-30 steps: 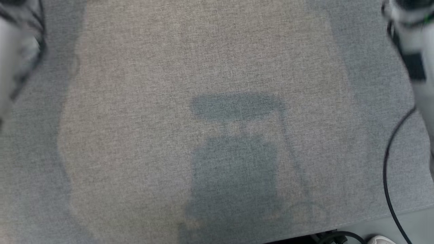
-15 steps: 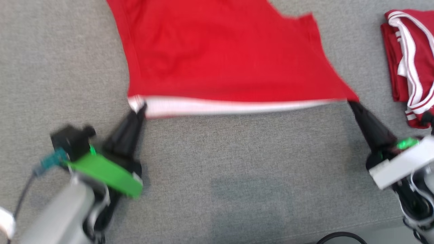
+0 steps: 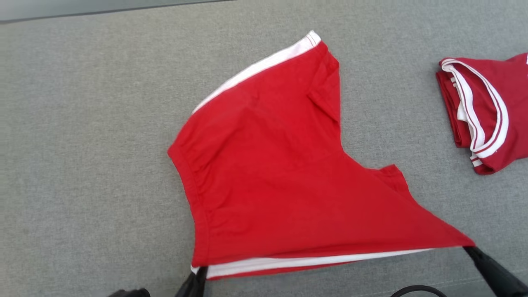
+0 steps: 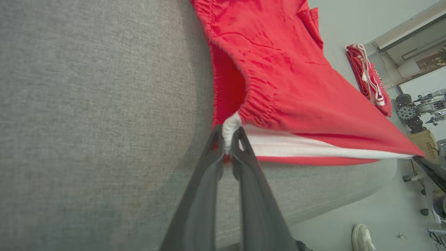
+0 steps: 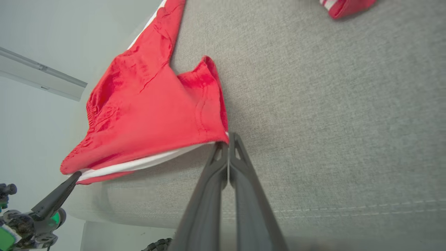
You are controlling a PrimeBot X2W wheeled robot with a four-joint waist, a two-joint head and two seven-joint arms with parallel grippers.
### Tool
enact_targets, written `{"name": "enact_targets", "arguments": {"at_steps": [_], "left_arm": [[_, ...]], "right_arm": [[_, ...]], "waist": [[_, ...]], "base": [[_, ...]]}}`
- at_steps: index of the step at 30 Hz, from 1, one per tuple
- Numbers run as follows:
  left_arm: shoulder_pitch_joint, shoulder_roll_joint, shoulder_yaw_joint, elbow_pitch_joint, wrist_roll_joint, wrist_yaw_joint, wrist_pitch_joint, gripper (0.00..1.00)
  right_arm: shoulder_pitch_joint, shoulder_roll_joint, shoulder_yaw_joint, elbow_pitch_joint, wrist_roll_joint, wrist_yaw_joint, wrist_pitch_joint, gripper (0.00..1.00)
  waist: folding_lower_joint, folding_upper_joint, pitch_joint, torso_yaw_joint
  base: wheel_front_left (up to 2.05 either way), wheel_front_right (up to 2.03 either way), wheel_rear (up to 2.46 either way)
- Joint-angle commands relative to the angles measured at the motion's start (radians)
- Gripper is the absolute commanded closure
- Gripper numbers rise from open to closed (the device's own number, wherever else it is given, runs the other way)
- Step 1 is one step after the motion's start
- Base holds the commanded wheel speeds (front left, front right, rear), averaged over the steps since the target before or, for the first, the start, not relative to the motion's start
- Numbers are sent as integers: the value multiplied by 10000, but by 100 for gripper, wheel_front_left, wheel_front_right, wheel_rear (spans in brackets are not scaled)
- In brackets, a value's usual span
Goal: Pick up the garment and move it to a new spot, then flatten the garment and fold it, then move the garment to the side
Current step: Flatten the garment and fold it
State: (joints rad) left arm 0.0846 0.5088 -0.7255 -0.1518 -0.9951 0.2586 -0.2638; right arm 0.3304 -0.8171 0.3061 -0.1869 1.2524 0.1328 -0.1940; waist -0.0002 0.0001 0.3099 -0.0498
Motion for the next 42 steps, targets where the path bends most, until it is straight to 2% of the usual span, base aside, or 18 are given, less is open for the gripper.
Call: {"name": "enact_targets", "arguments": {"at_steps": [1, 5, 10, 17, 18, 23, 31, 37, 42], "left_arm": [[328, 51, 128, -191, -223, 204, 61, 100], [176, 131, 211, -853, -483, 517, 546, 100], [-979, 238, 661, -1740, -783, 890, 1445, 100], [-2873, 126, 1492, -2136, -1526, 1381, 2650, 100], [-2873, 126, 1492, -2136, -1526, 1381, 2650, 100], [-4013, 115, 1725, -2104, -1578, 1568, 3186, 100], [-5165, -209, 1908, -1384, -1955, 1319, 3670, 100], [-6530, -848, 1861, 108, -2302, 910, 4118, 100], [-7528, -1142, 1526, 1464, -2164, 633, 4555, 100]], "right_arm": [[124, -193, -447, -200, 144, -40, -62, 100], [-483, -270, -921, -874, 288, -34, 421, 100], [-2946, -106, -741, -885, 158, -31, 1748, 100], [-7141, 1104, 150, 532, -337, -26, 3240, 100], [-7141, 1104, 150, 532, -337, -26, 3240, 100], [-9648, 1904, 888, 1812, -831, -22, 3906, 100], [-11599, 2130, 1184, 3092, -1070, -22, 4383, 100], [-12559, 2393, 1455, 4335, -1564, -22, 4505, 100], [-13082, 2652, 1708, 5281, -1990, -22, 4608, 100]], "waist": [[2, -1, -105, 146], [2, -1, 346, 162], [2, -1, 1299, 347], [2, -1, 1986, 686], [2, -1, 1986, 686], [2, -1, 2122, 924], [2, -1, 2174, 1369], [2, -1, 2345, 1699], [2, -1, 2439, 1838]], "base": [[0, 0, 0], [0, 0, 0], [0, 0, 0], [0, 0, 0], [0, 0, 0], [0, 0, 0], [0, 0, 0], [0, 0, 0], [0, 0, 0]]}}
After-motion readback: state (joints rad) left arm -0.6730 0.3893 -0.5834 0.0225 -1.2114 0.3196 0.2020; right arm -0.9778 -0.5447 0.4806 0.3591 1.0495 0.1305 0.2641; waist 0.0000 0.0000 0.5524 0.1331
